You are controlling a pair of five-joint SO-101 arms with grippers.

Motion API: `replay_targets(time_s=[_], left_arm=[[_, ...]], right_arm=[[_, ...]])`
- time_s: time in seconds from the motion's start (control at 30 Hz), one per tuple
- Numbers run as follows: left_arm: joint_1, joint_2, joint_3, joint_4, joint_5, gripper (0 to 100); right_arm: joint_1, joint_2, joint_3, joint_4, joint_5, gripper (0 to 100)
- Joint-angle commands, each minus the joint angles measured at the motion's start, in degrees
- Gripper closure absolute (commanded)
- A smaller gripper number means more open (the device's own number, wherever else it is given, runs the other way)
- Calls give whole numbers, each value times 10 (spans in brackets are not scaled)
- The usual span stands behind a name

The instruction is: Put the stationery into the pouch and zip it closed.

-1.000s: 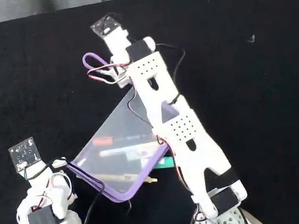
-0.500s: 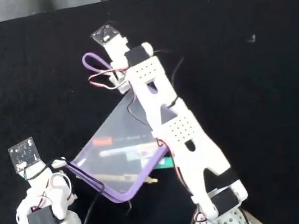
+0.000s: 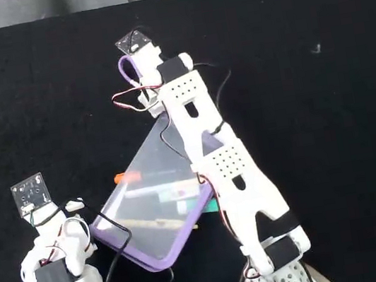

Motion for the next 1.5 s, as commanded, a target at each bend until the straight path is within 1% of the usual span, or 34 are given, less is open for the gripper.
replay_targets(time_s=[0.0,0.3,0.5,0.6,0.87,1.03,1.1,1.17,1.47], left_arm=[[0,-4,13,2,-5,970],[0,-4,13,2,-5,970],[0,-4,13,2,-5,970],[0,-4,13,2,-5,970],[0,-4,13,2,-5,970],[0,-4,13,2,-5,970],[0,-4,13,2,-5,970],[0,-4,13,2,-5,970],[0,-4,13,2,-5,970]], right_arm=[[-1,-102,-21,0,-2,988],[-3,-272,-20,-1,-2,988],[-3,-341,-20,-23,-2,988],[-1,-357,-20,-61,-2,988],[-9,-419,-20,-203,-2,988],[-10,-453,-20,-265,-2,988],[-10,-455,-20,-271,-2,988],[-17,-453,-19,-245,-3,988],[-65,-434,-19,-12,-2,988]])
